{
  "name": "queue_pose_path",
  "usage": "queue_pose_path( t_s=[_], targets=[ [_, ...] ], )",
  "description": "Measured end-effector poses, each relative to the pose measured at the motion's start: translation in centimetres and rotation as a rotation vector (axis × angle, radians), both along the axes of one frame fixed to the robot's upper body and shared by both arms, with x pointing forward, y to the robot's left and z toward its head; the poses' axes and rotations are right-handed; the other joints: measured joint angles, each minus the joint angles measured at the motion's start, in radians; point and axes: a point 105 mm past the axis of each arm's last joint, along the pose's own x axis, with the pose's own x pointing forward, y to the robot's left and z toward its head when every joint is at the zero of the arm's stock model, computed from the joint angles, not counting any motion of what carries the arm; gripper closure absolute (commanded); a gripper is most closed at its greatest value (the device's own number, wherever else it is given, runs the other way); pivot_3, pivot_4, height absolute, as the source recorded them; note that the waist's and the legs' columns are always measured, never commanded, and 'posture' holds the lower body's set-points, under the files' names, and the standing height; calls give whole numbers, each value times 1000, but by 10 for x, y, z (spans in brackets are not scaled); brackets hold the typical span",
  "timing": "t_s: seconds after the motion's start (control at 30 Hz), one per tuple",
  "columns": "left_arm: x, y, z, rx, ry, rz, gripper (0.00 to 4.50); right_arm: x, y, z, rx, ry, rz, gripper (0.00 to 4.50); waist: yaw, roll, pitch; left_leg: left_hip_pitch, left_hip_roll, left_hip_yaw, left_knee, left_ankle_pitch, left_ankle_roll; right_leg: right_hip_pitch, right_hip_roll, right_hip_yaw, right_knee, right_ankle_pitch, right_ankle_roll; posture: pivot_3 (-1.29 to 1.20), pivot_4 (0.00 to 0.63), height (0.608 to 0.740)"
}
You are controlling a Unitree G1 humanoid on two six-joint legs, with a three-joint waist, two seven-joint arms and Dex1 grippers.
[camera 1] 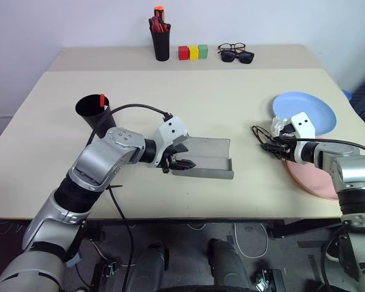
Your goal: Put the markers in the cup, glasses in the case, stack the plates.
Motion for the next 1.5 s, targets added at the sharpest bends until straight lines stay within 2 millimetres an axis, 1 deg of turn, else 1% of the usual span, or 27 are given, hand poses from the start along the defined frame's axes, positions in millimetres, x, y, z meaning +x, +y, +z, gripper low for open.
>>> queue_pose_path(
  t_s=[0.17,0.27,0.37,0.53,0.67,0.77,0.9,1.13,1.27,1.5],
  targets=[
    [-2,5,-2,-2,7,20,1778,8,2,-2,-81,-8,102,1634,-1,0,0,0,0,0,0,0,0,0,0,0,0,0,0,0,150,740],
    [-2,7,-2,3,6,29,1778,9,7,-1,-145,-13,205,1634,-3,0,0,0,0,0,0,0,0,0,0,0,0,0,0,0,150,740],
    [-5,7,-2,1,-2,29,1778,6,11,0,-225,-6,327,1634,-3,0,0,0,0,0,0,0,0,0,0,0,0,0,0,0,150,740],
    [-8,11,-7,5,19,45,1778,2,19,2,-332,-12,522,1634,-12,0,0,0,0,0,0,0,0,0,0,0,0,0,0,0,150,740],
    [-9,11,-6,9,5,45,1778,-1,24,3,-468,-79,707,1634,-21,0,0,1,0,0,0,0,-1,1,0,0,0,0,0,0,150,740],
    [-10,11,-6,10,-1,48,1778,-5,24,4,-545,-116,804,1634,-23,0,0,1,0,0,0,0,-1,1,0,0,0,0,0,0,150,740],
    [-10,12,-7,13,1,52,1778,-5,23,4,-611,-164,862,1634,-23,0,0,1,0,0,0,0,-1,1,0,0,0,0,0,0,150,740],
    [-10,12,-7,14,1,47,1778,4,20,8,-788,-266,878,1634,-24,0,0,2,0,0,1,1,-1,3,0,1,0,0,0,0,150,740],
    [-11,12,-7,15,2,39,1778,6,11,10,-908,-290,891,1634,-23,0,0,2,-1,0,2,1,-1,3,0,1,0,0,0,0,150,740],
    [-11,8,-5,10,-12,15,1778,11,-16,16,-1153,-307,857,1634,-22,-1,0,2,-1,0,2,1,-1,3,0,1,0,-1,-2,0,150,740]
  ],
)
